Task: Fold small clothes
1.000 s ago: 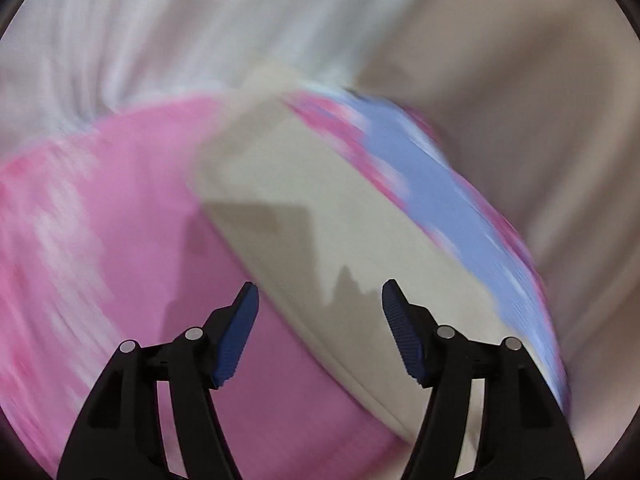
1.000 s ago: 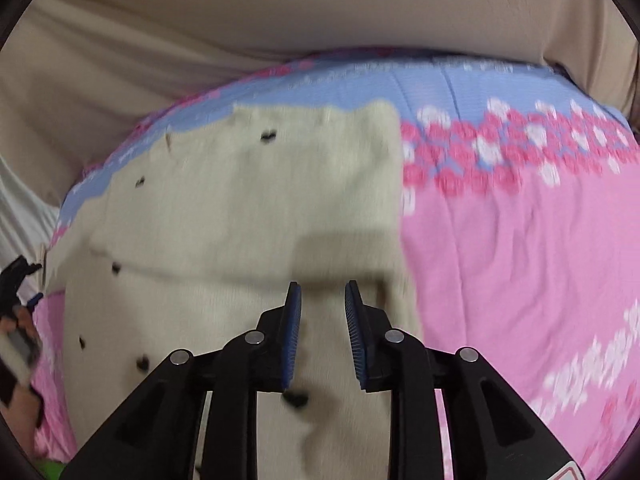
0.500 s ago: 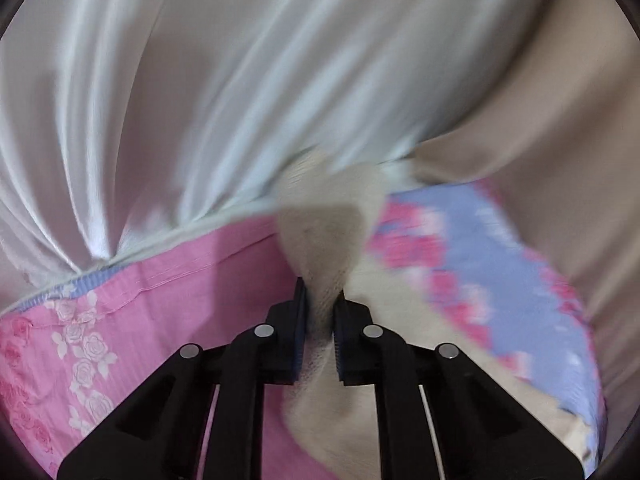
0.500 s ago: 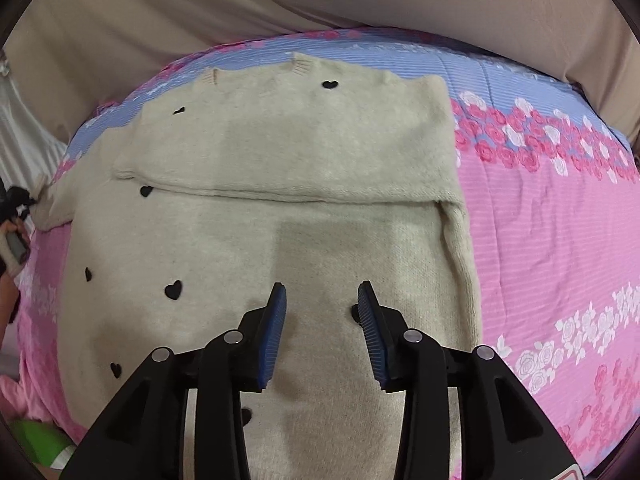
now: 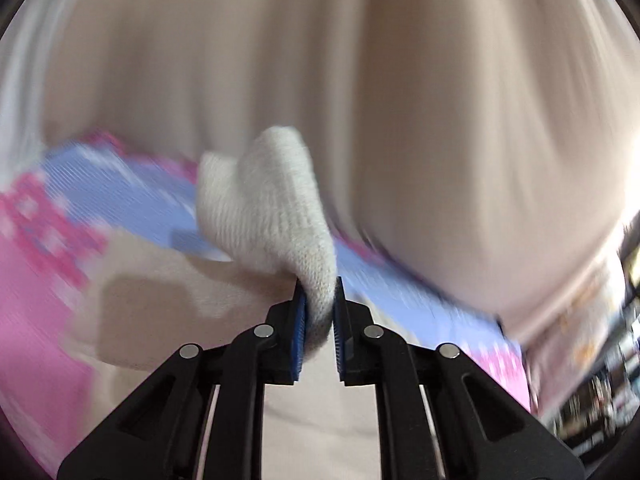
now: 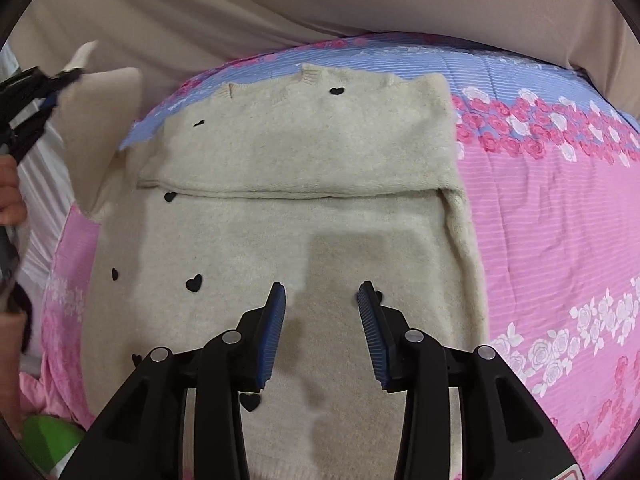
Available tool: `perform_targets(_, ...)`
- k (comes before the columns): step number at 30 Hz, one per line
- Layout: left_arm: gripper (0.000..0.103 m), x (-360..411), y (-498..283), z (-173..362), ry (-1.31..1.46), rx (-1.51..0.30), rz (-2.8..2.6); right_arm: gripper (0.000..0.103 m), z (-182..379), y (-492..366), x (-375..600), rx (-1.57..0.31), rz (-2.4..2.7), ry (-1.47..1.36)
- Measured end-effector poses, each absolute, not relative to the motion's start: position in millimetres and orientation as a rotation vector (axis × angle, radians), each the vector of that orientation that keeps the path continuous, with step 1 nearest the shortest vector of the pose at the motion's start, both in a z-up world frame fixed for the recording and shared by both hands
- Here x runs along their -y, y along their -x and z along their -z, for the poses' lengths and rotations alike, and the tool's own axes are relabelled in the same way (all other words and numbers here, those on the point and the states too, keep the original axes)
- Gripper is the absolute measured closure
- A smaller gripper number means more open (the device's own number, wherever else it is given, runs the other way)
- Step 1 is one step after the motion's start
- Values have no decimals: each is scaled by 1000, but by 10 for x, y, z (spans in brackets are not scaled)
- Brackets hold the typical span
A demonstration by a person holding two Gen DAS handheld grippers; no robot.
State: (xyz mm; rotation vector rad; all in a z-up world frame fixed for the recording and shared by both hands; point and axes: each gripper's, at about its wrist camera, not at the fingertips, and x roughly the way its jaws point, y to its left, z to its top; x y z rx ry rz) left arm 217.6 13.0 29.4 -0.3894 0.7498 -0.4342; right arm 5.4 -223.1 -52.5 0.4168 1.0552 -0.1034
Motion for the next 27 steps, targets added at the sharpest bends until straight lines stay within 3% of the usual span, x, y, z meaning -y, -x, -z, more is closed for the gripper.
perform_targets(2, 79, 313, -2079, 7, 361, -845, 479, 64, 567, 18, 2335, -1051, 113, -433)
perform_targets(3, 54, 560, -2018, 249, 326, -926, 473, 64, 596, 53, 2396, -1052, 118, -438)
perform_targets(4, 44, 681, -1969, 408, 311, -970, 471, 64, 624, 76, 2449, -1055, 122, -442)
perform_targets(5, 39, 778, -1882, 599, 296, -1011, 452, 64, 643, 90, 2496, -1060, 129, -446)
perform_targets(8, 39, 677, -1627, 794, 329, -1051, 406, 63, 622, 71, 2611, -1038, 121, -465)
perform_targets(11, 31, 310, -1421, 831, 413, -1048, 358, 57, 588, -142, 2630, -1015, 65, -506)
perform_targets(15, 29, -180, -1174, 771, 446, -1001, 264, 49, 671, -675, 2528, -1016, -17, -587)
perform_targets(24, 23, -1227, -1009, 811, 557, -976, 144, 49, 1119, -1454, 2452, -999, 23, -792)
perform_targets(26, 23, -1358, -1028, 836, 588, -976, 143, 59, 1122, -1537, 2412, -964, 5, -820)
perform_targets(27, 23, -1420, -1052, 855, 608, -977, 144, 87, 1127, -1581, 2386, -963, -17, -833)
